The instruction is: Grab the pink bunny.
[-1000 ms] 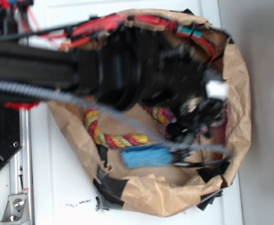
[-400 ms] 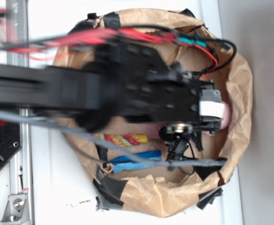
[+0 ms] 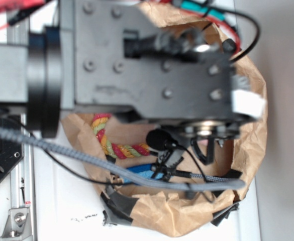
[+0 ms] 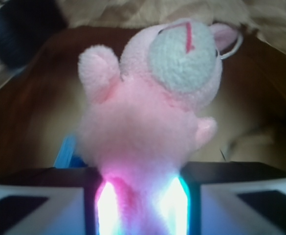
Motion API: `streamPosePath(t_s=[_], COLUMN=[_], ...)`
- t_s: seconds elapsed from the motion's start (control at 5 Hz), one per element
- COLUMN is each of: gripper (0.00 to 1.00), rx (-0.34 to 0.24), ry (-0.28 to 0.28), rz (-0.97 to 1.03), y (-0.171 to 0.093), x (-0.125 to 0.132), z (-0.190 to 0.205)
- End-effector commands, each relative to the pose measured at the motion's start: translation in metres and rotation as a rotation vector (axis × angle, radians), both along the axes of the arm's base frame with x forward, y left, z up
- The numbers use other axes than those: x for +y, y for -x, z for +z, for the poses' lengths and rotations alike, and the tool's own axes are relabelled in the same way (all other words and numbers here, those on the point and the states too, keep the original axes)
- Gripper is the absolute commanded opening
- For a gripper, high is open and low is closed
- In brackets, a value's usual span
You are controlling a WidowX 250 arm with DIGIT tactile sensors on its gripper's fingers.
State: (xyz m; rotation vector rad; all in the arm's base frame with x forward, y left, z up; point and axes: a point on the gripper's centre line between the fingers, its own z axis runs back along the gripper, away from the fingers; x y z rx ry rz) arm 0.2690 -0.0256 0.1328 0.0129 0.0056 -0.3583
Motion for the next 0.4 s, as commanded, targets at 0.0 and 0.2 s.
streamPosePath(t_s=[0.0,0.2], gripper=[0.00,0.00], rx=[0.135,0.142], ry=[-0.048,-0.070], rz=[0.242,0.256], y=[-0.0100,-0.0093], x=[-0.0022,0.0010], z=[0.0276,0.0242])
